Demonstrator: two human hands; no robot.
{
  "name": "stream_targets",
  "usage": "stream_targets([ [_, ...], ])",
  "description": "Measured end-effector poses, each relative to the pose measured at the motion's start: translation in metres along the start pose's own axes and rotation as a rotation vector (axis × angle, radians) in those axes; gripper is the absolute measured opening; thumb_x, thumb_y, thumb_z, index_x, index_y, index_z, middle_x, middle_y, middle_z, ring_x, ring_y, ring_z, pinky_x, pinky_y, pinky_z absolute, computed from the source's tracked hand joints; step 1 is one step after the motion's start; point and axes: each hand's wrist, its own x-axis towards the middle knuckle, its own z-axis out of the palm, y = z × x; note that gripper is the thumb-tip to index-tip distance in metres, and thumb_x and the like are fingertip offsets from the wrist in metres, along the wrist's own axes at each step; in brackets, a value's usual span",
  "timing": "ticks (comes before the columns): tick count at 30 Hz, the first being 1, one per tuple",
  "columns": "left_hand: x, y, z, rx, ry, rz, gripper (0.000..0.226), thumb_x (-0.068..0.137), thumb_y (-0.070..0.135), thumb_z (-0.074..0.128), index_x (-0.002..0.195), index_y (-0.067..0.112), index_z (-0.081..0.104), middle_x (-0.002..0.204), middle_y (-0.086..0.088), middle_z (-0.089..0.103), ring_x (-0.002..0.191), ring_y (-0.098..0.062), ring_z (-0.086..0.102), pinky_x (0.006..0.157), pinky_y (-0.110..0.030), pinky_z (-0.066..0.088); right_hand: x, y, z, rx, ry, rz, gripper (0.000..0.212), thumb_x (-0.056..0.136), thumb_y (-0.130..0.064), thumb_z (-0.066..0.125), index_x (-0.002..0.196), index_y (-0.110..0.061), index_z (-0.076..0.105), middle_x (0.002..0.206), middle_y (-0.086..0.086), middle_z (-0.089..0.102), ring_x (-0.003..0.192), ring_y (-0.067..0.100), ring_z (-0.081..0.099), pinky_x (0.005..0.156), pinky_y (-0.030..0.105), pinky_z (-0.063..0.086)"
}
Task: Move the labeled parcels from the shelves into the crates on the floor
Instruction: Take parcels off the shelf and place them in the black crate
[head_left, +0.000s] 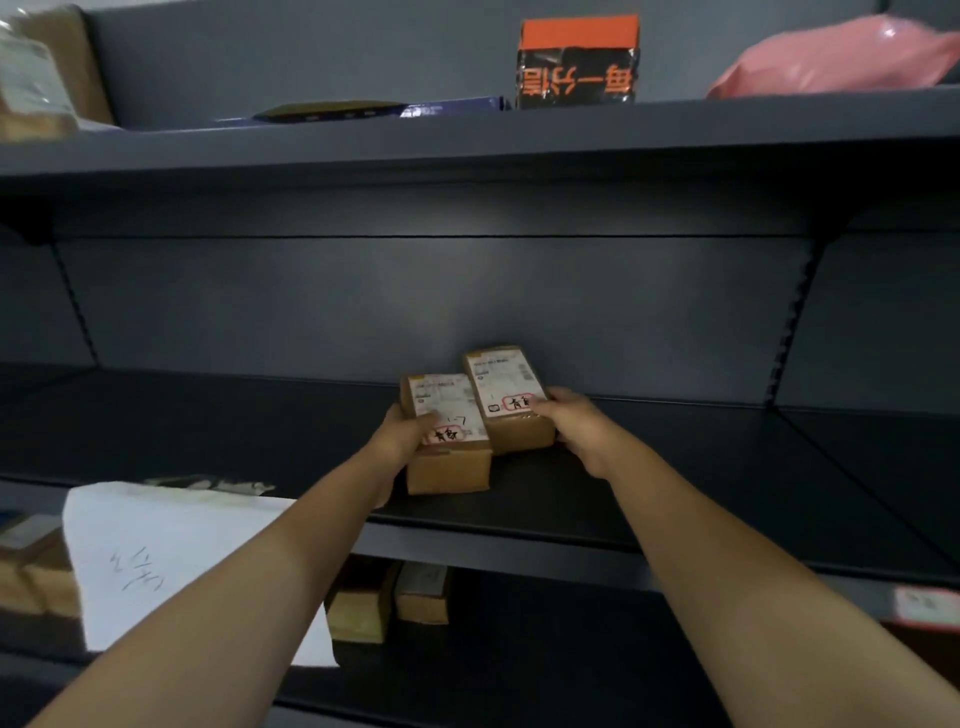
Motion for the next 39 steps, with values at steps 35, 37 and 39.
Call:
stream_targets([
  [35,-0.653,-0.241,0.410,0.491,-1.733,-0.223,0.073,0.085,0.002,0.064,0.137,0.040,0.031,0.113,-0.004,0.065,0.099,-0.028,0.063,0.070,-0.045,0.055,-0.859,0.346,-0.236,0.605,1.567,0.431,0.049,0.093,-0.025,0.061,0.138,-0.024,0.042,0.116,0.003,0.063,0.095,0.021,0.065,0.077,0.043,0.058],
  [37,-0.706,-0.269,0.419,0.591,-1.779,-0.199,0.074,0.085,0.006,0.066,0.136,0.044,0.029,0.113,-0.002,0.065,0.101,-0.026,0.062,0.077,-0.046,0.054,-0.913,0.373,-0.234,0.616,1.658,0.512,0.052,0.092,-0.025,0.062,0.140,-0.023,0.040,0.119,0.007,0.062,0.092,0.022,0.065,0.080,0.044,0.057],
  [39,-0.747,-0.297,0.426,0.718,-1.810,-0.155,0.078,0.085,0.011,0.067,0.138,0.048,0.025,0.117,0.002,0.063,0.102,-0.022,0.060,0.078,-0.043,0.052,-0.957,0.402,-0.231,0.634,1.750,0.602,0.056,0.092,-0.025,0.062,0.142,-0.020,0.036,0.122,0.011,0.061,0.095,0.026,0.065,0.082,0.045,0.056],
])
